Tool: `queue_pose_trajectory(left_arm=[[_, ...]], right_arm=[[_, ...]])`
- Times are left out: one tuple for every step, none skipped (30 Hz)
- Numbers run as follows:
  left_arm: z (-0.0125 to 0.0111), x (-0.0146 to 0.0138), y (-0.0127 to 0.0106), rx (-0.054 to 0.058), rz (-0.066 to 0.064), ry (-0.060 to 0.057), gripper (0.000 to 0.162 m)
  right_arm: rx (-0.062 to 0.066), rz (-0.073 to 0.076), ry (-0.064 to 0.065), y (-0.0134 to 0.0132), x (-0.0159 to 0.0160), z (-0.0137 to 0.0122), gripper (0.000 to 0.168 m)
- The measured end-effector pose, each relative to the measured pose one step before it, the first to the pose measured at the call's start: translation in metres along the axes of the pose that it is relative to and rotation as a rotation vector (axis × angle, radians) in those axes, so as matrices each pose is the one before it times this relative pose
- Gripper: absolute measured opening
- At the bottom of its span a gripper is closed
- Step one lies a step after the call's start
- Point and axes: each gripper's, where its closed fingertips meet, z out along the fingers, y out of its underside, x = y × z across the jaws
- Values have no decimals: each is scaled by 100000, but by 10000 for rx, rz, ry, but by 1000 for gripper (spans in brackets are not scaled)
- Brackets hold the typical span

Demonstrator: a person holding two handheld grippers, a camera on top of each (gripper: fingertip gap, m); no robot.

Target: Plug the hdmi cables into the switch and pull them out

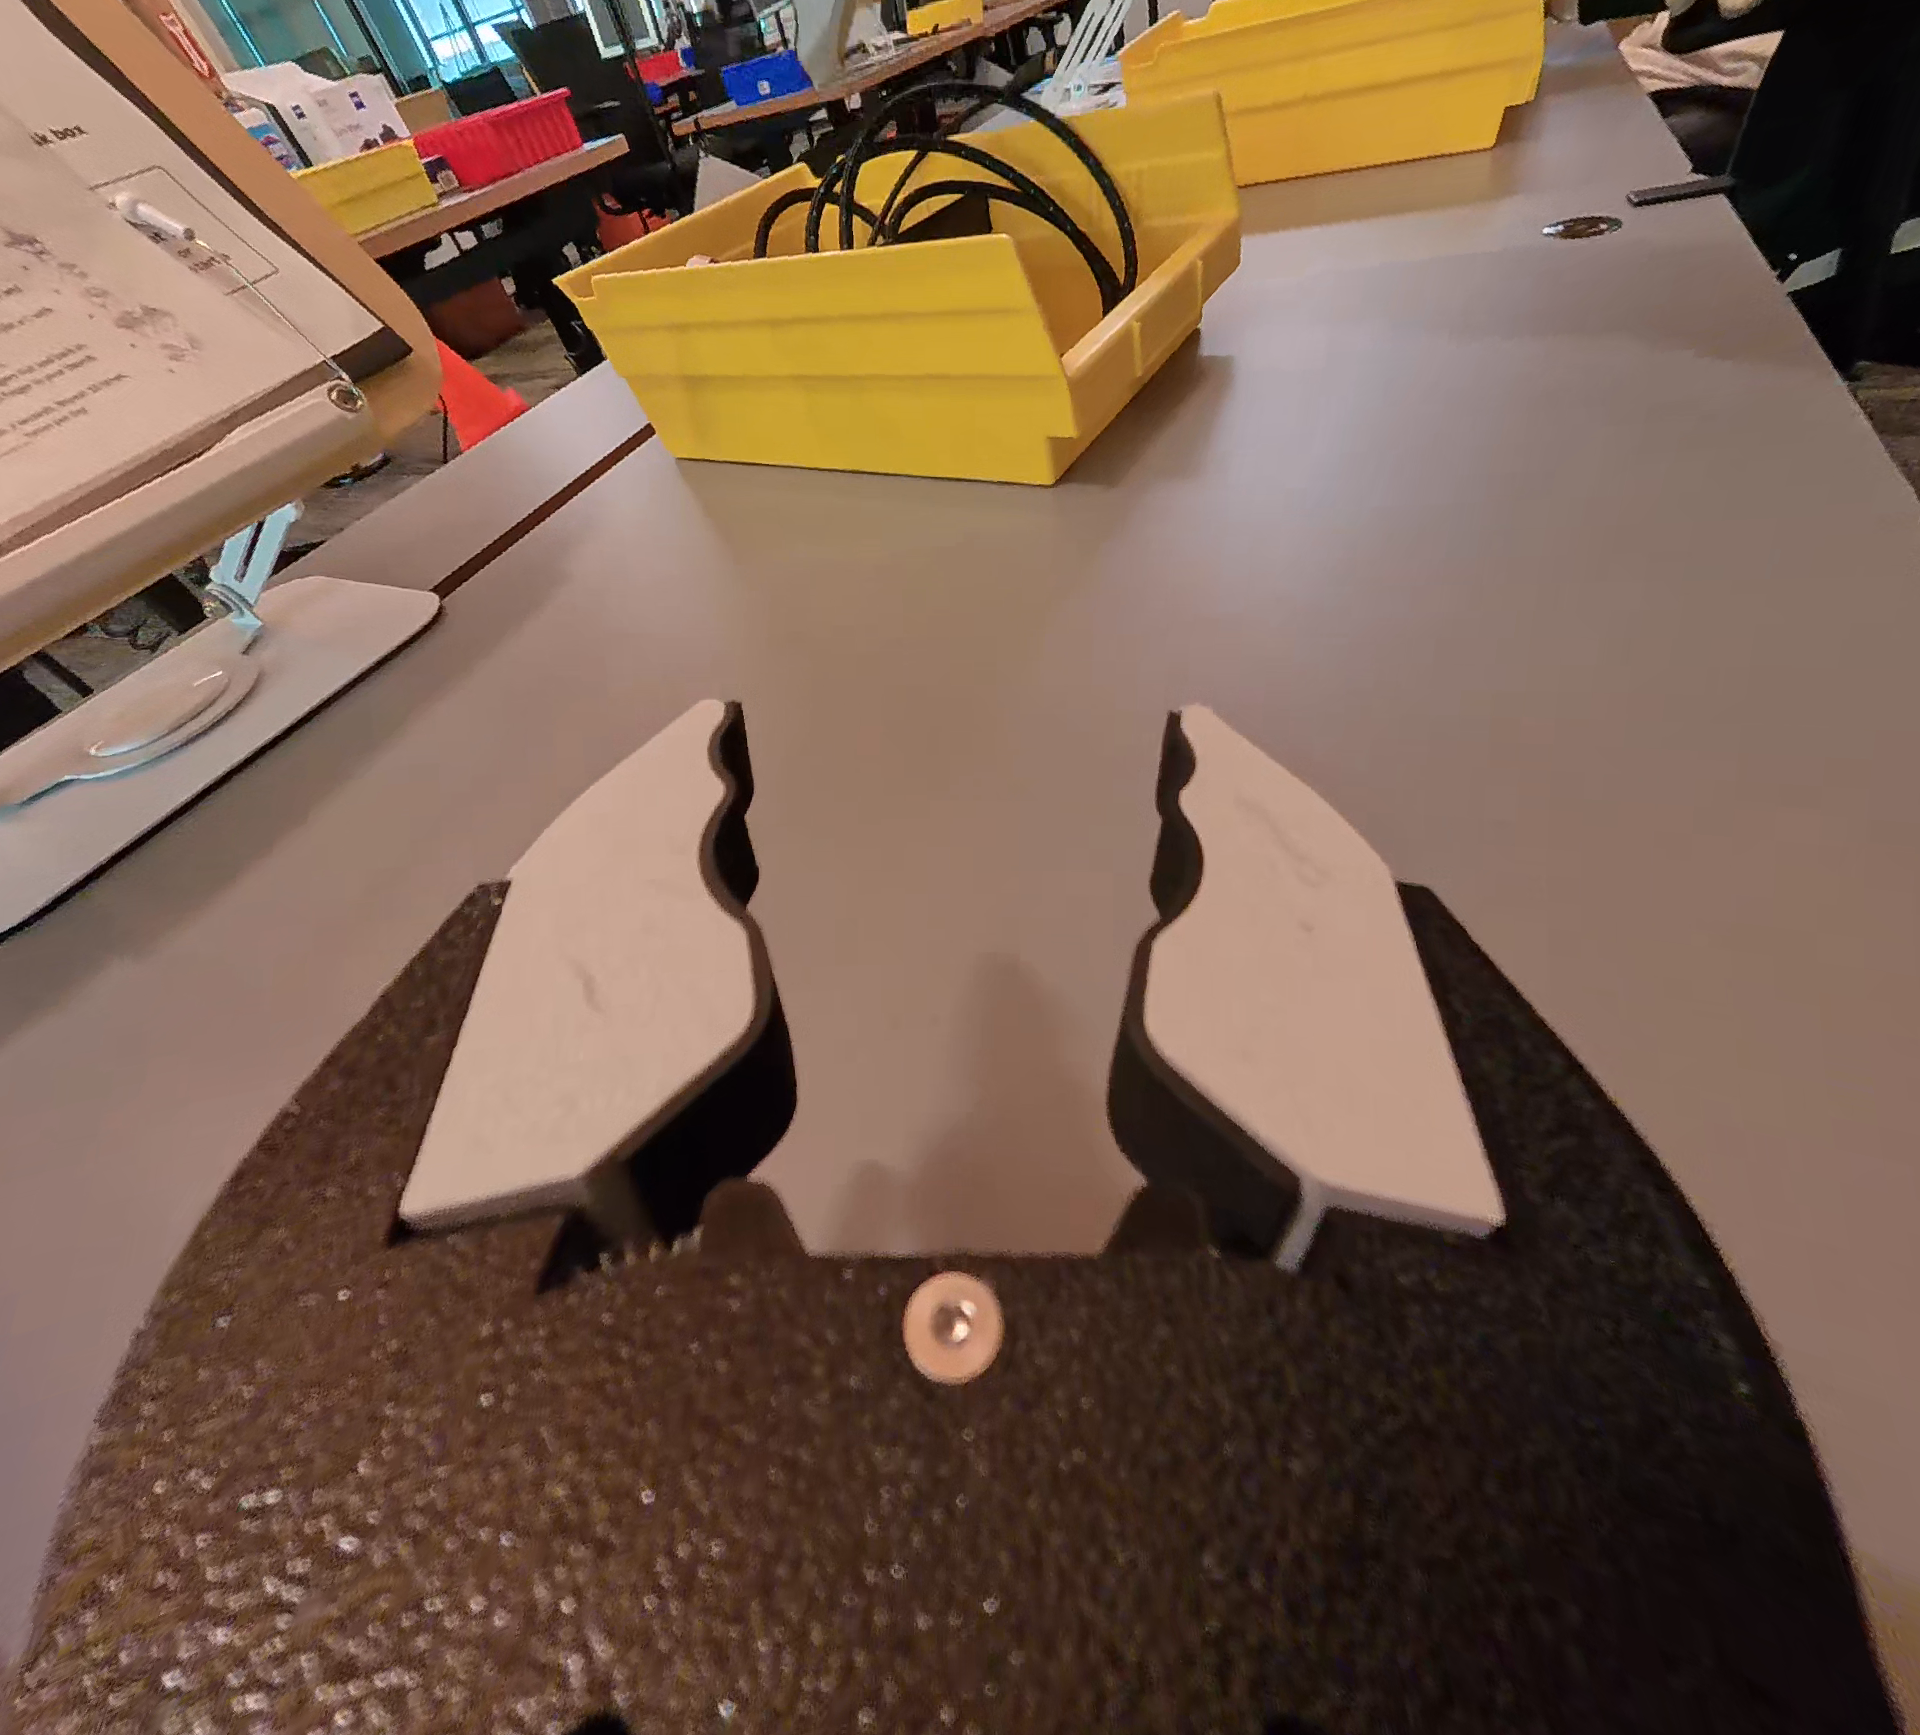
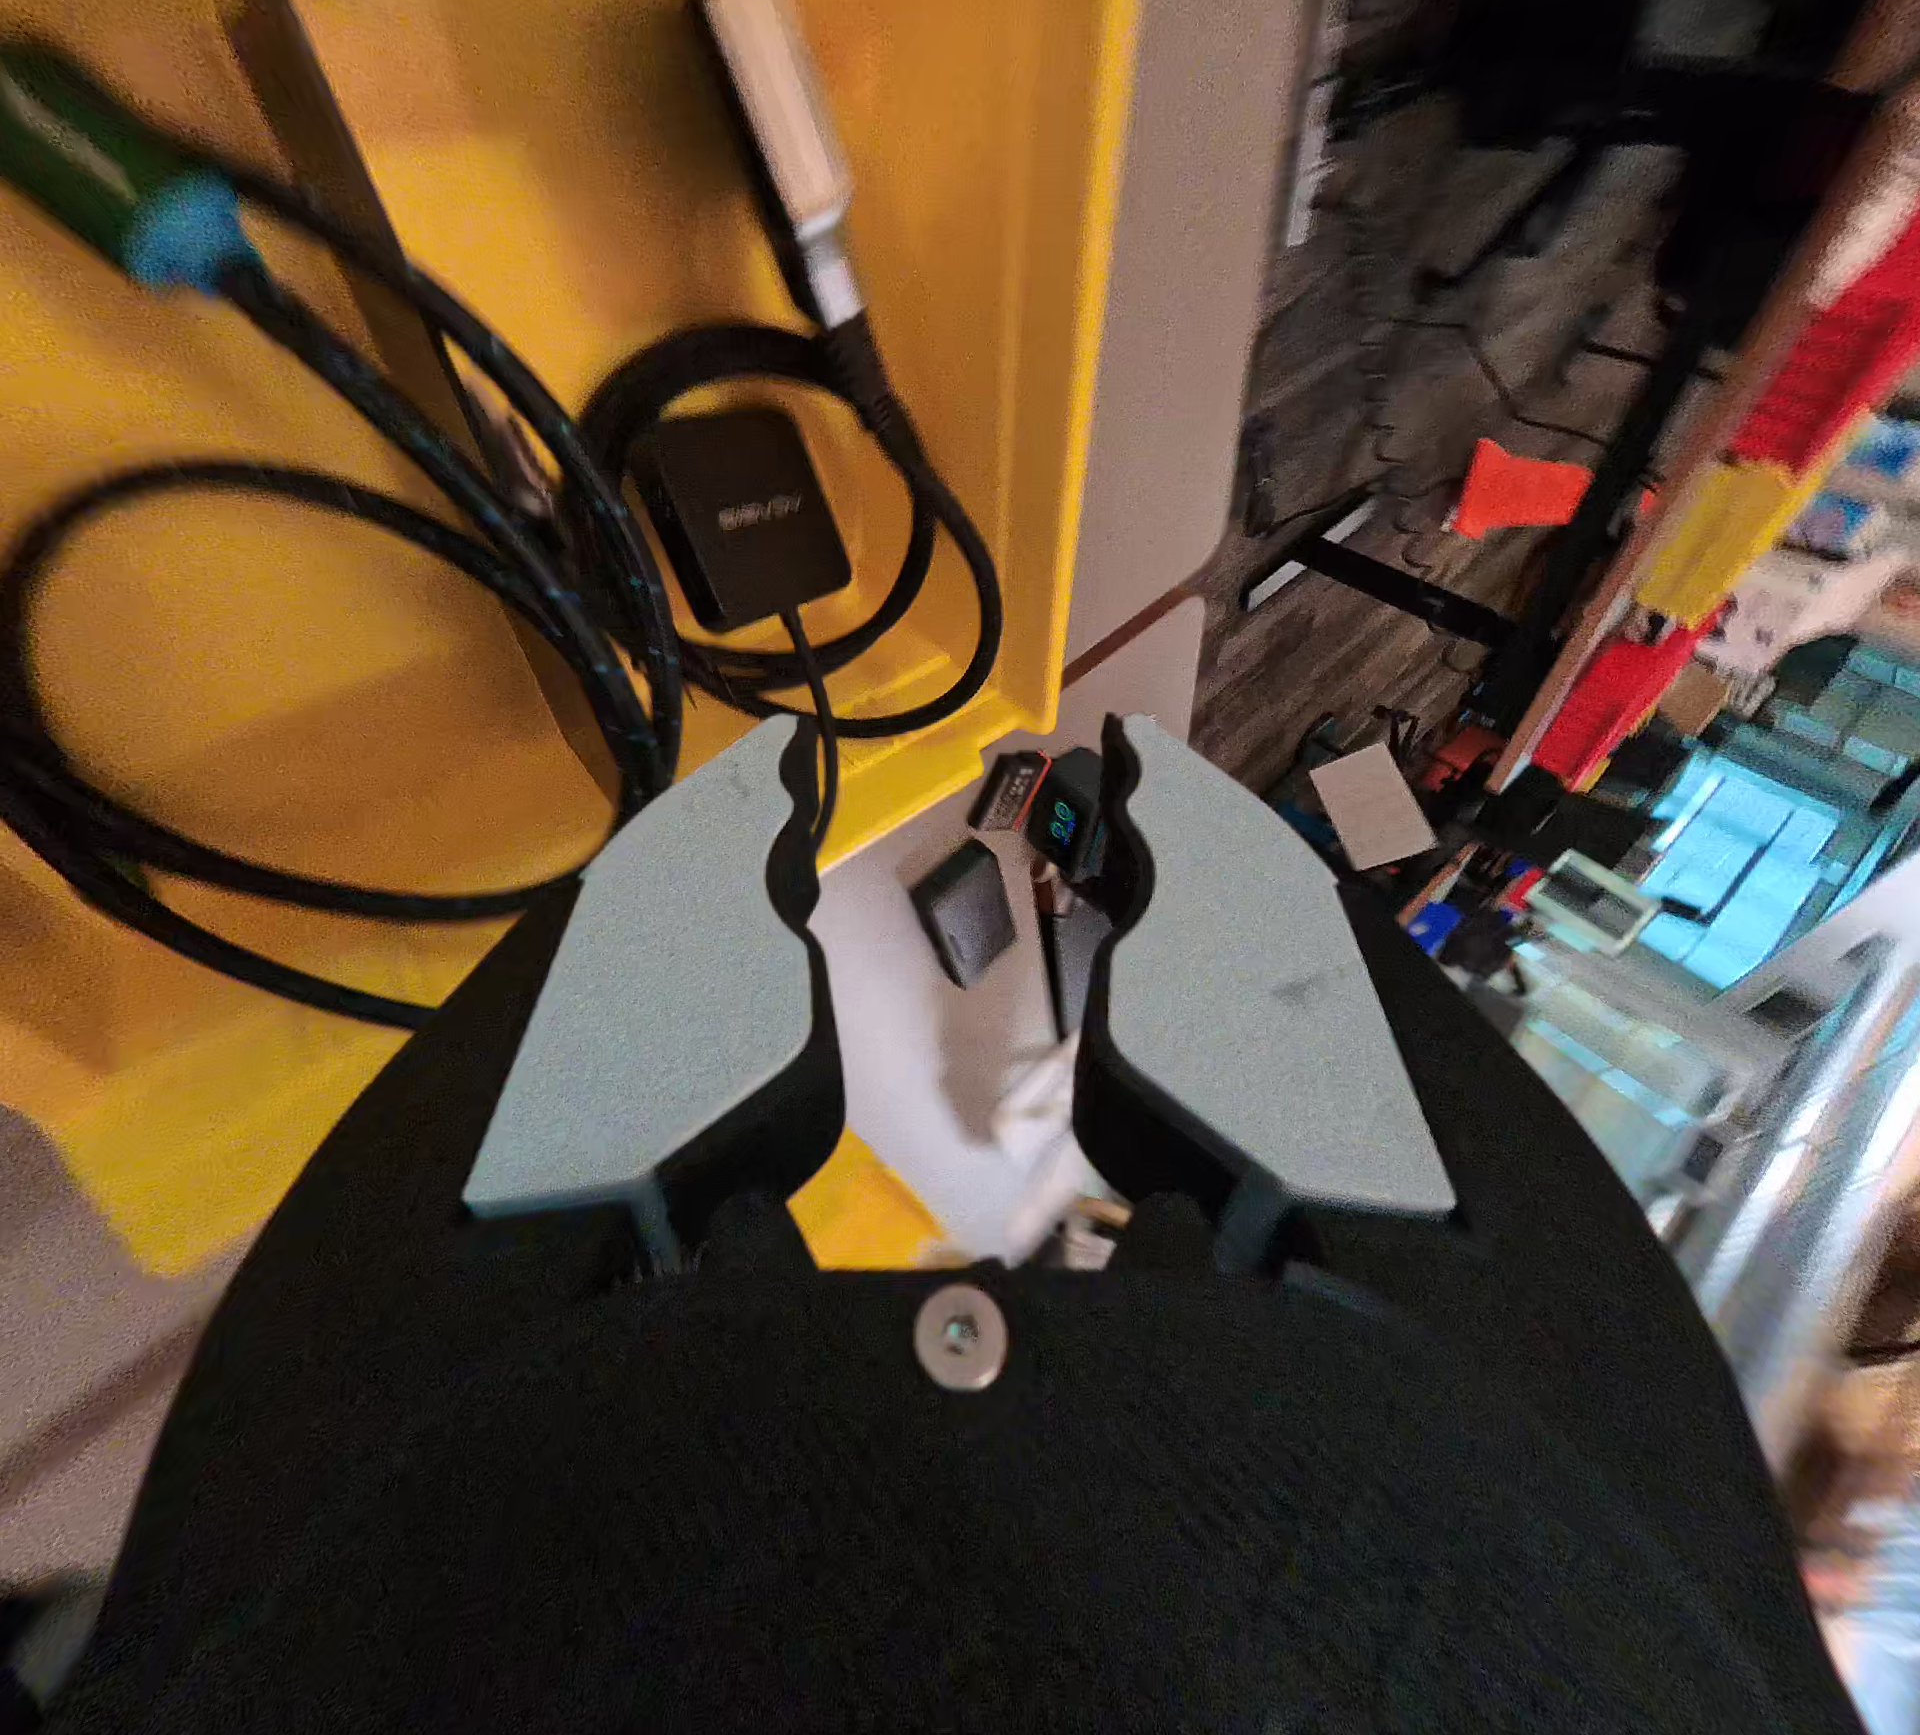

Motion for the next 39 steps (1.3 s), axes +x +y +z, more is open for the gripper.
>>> queue_pose_trajectory(left_arm=[[24,-42,23,-20,11,-42,74],[10,-45,18,-15,9,-58,74],[26,-69,20,-19,-2,-78,74],[39,-88,-1,-11,-8,-92,74],[74,-101,12,-21,-9,-104,74],[132,-143,66,-73,-7,-149,73],[235,-175,100,-125,-28,-190,72],[431,-155,1,-108,-112,-191,72],[783,-116,-240,-7,-280,-181,69],[1257,40,-405,10,-459,-82,62],[1593,547,-309,-226,-465,258,59],[1741,900,-340,-428,-310,501,63],[1815,598,-701,-363,-199,310,70],[1839,94,-1068,-205,-235,-48,75],[1803,-118,-1308,-67,-372,-248,79],[1801,44,-1292,-18,-480,-217,79],[1833,301,-1143,-42,-463,-114,81],[1877,396,-929,-52,-347,-93,85],[1874,186,-646,-75,-237,-225,89],[1834,-195,-337,-139,-254,-470,93],[1695,-430,-26,-245,-364,-641,96],[1512,-381,309,-386,-306,-577,97],[1328,-121,395,-381,-127,-300,97],[948,227,23,-91,-83,78,107],[482,334,-325,150,-106,261,100],[197,425,-170,43,51,324,86],[-7,149,-97,-30,309,81,61],[-127,-631,-125,-15,561,-533,51],[-194,-998,-145,36,635,-757,42],[-148,-955,13,-25,389,-568,35],[-119,-934,153,-89,130,-338,29],[-171,-1192,231,-41,2,-314,22],[-297,-1386,307,79,43,-274,12],[-481,-1133,400,143,112,56,8],[-745,-772,514,117,4,318,7],[-996,-753,624,77,36,210,7],[-1230,-789,726,55,169,68,7],[-1403,-714,799,71,71,95,7],[-1561,-681,871,63,-25,93,7]], right_arm=[[575,1139,401,-122,-198,-1694,53],[765,1168,243,-163,-776,-1824,56],[951,1166,93,-134,-1395,-1918,61],[1003,1093,23,178,-1867,-1962,65],[1041,1090,44,508,-2105,-1925,65],[1121,1062,-38,774,-2304,-1814,67],[1111,806,-254,1062,-2454,-1655,70],[999,684,-205,1249,-2048,-1395,71],[621,769,-43,1638,-1287,-1104,75],[81,831,17,2193,-498,-877,79],[-214,713,199,2415,381,-689,80],[-395,703,425,2055,1222,-442,80],[-627,708,495,1446,1557,-443,84],[-388,648,594,456,1575,-541,90],[98,615,471,-379,1154,-661,92],[587,539,259,-972,587,-650,91],[868,392,30,-1298,24,-471,91],[881,195,-118,-1325,-348,-210,90],[593,-5,-297,-966,-668,-13,89],[157,-114,-346,-378,-726,118,89],[-192,-136,-224,143,-523,182,89],[-334,-132,-52,399,-288,218,89],[-314,-193,20,450,-206,218,89],[-227,-260,46,410,-215,242,90],[-172,-324,21,353,-281,260,90],[-193,-361,-31,334,-329,287,90],[-258,-348,-21,341,-280,238,90],[-276,-330,40,284,-147,179,91],[-216,-319,66,176,-64,114,92],[-122,-251,95,65,-12,63,92],[-40,-142,78,-33,-43,39,91],[5,-44,-19,-90,-195,33,91],[23,17,-119,-174,-356,6,91],[56,16,-149,-311,-418,-71,90],[114,-14,-111,-487,-419,-168,90],[206,-47,-54,-699,-377,-233,90],[290,-26,-80,-908,-473,-245,90],[353,73,-217,-1077,-748,-220,90],[402,165,-371,-1203,-1083,-160,90]])
